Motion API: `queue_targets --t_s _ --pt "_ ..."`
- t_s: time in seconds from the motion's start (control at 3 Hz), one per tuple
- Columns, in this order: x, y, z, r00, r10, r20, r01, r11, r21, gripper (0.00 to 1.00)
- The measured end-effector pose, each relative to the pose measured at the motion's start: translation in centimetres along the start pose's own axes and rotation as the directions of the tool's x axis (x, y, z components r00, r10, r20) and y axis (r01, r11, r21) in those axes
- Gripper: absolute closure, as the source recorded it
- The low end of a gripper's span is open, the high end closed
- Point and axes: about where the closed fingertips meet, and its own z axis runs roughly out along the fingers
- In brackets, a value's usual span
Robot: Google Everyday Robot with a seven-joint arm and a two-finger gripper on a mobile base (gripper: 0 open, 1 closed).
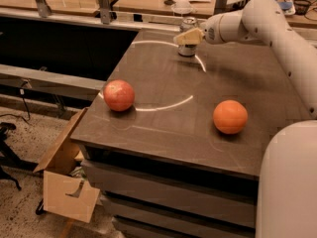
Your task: Move 7up can near apple
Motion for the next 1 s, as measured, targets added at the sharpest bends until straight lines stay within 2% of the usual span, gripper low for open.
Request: queue_targets --t_s 0.33,0.67,1.0 --pt "-0.8 0.9 1.1 1.0 -0.001 0.018 0.002 0.9989 -0.046 0.57" --pt "-1.4 1.2 0.8 1.0 0.007 0.027 -0.005 0.9977 -0.067 0.8" --pt "-3.3 1.8 -3.3 0.999 0.001 0.049 0.005 0.9937 -0.112 1.0"
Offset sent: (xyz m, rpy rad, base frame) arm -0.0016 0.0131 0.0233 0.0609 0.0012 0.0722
